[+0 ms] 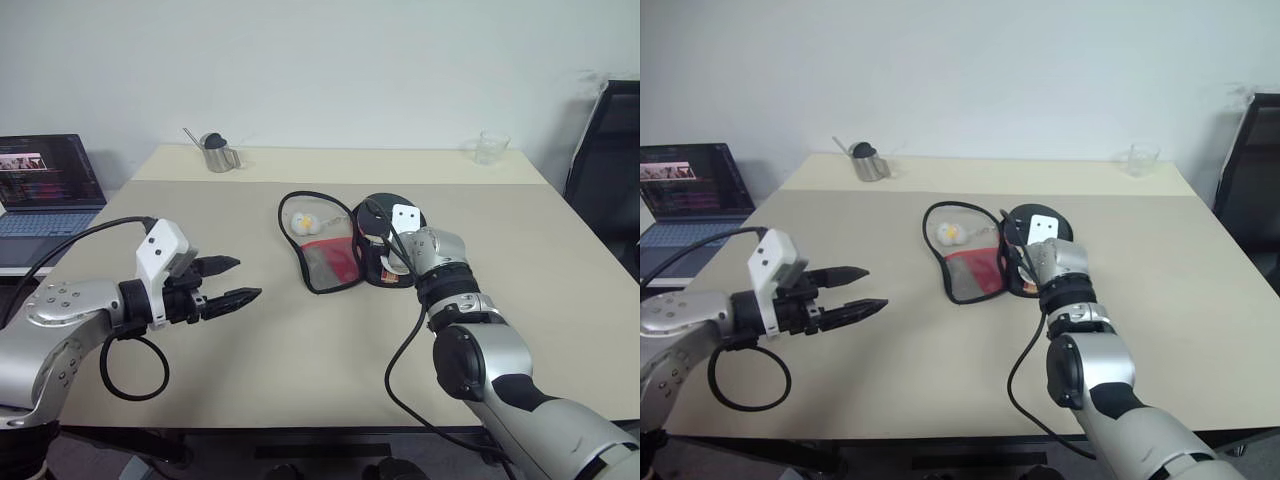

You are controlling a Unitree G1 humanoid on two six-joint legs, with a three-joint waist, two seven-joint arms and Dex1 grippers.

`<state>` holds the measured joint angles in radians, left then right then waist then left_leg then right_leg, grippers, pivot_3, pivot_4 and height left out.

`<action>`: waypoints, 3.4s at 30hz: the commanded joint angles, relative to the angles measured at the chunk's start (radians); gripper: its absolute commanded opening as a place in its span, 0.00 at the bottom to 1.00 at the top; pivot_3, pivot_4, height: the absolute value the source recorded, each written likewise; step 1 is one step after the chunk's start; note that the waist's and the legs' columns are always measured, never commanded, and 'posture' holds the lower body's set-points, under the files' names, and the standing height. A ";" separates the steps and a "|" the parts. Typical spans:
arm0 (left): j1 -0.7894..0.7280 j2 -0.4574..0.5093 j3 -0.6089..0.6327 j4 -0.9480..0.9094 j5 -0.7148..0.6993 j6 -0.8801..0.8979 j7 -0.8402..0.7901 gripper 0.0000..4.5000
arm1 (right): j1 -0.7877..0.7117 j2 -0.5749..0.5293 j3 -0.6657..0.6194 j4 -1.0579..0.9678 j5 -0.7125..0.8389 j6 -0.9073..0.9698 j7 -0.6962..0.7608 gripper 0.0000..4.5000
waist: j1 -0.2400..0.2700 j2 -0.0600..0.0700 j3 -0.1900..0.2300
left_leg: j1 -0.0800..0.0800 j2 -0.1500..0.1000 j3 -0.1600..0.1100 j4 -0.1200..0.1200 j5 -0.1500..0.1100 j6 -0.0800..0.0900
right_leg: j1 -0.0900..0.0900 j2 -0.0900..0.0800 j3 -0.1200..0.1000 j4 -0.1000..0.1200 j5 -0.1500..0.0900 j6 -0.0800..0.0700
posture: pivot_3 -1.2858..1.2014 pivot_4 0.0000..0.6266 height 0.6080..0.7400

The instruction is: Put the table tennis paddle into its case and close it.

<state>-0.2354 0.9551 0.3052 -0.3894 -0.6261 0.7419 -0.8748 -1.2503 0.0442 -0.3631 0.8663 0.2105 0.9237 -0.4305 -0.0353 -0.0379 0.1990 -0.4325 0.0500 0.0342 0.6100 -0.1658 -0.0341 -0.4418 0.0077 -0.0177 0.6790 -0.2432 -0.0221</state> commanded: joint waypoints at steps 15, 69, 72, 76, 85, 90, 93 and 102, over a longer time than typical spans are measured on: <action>0.012 0.019 0.042 -0.049 -0.012 -0.001 0.018 0.80 | -0.041 -0.010 0.021 0.028 0.003 -0.051 0.037 0.50 | 0.000 0.000 0.000 | 0.000 0.000 0.000 0.000 0.000 0.000 | 0.000 0.000 0.000 0.000 0.000 0.000 | 0.52 0.24 1.00; 0.011 0.025 0.043 -0.051 -0.005 0.007 0.022 0.80 | -0.026 -0.027 -0.002 0.060 0.021 -0.053 0.011 0.24 | 0.001 -0.001 -0.001 | 0.000 0.000 0.000 0.000 0.000 0.000 | 0.000 0.000 0.000 0.000 0.000 0.000 | 0.52 0.24 1.00; 0.007 0.024 0.040 -0.049 -0.005 0.005 0.022 0.80 | -0.025 -0.030 0.012 0.055 0.010 -0.061 0.009 0.24 | 0.002 -0.001 -0.001 | 0.000 0.000 0.000 0.000 0.000 0.000 | 0.000 0.000 0.000 0.000 0.000 0.000 | 0.52 0.24 1.00; 0.005 0.024 0.038 -0.046 -0.003 0.002 0.020 0.80 | -0.019 -0.026 0.021 0.048 0.003 -0.061 0.004 0.24 | 0.002 -0.001 -0.001 | 0.000 0.000 0.000 0.000 0.000 0.000 | 0.000 0.000 0.000 0.000 0.000 0.000 | 0.52 0.24 1.00; 0.006 0.026 0.035 -0.044 0.001 0.000 0.018 0.80 | -0.019 -0.024 0.046 0.030 -0.021 -0.080 -0.015 0.24 | 0.002 -0.001 -0.001 | 0.000 0.000 0.000 0.000 0.000 0.000 | 0.000 0.000 0.000 0.000 0.000 0.000 | 0.52 0.24 1.00; 0.008 0.025 0.037 -0.044 0.001 -0.001 0.018 0.80 | -0.023 -0.024 0.046 0.029 -0.019 -0.077 -0.009 0.24 | 0.002 -0.001 -0.001 | 0.000 0.000 0.000 0.000 0.000 0.000 | 0.000 0.000 0.000 0.000 0.000 0.000 | 0.52 0.24 1.00; 0.006 0.025 0.036 -0.044 0.002 -0.001 0.018 0.80 | -0.024 -0.021 0.052 0.030 -0.017 -0.070 0.008 0.24 | 0.002 -0.001 -0.001 | 0.000 0.000 0.000 0.000 0.000 0.000 | 0.000 0.000 0.000 0.000 0.000 0.000 | 0.52 0.24 1.00; 0.014 0.026 0.037 -0.046 0.007 0.001 0.022 0.80 | -0.022 -0.014 0.051 0.037 -0.012 -0.066 0.027 0.32 | 0.001 -0.001 -0.001 | 0.000 0.000 0.000 0.000 0.000 0.000 | 0.000 0.000 0.000 0.000 0.000 0.000 | 0.52 0.24 1.00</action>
<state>-0.2155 0.9604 0.3181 -0.4043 -0.6229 0.7558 -0.8577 -1.2512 0.0293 -0.3229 0.9286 0.1986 0.8702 -0.4111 -0.0341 -0.0391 0.1982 -0.4323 0.0499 0.0341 0.6100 -0.1658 -0.0341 -0.4415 0.0078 -0.0174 0.6789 -0.2432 -0.0221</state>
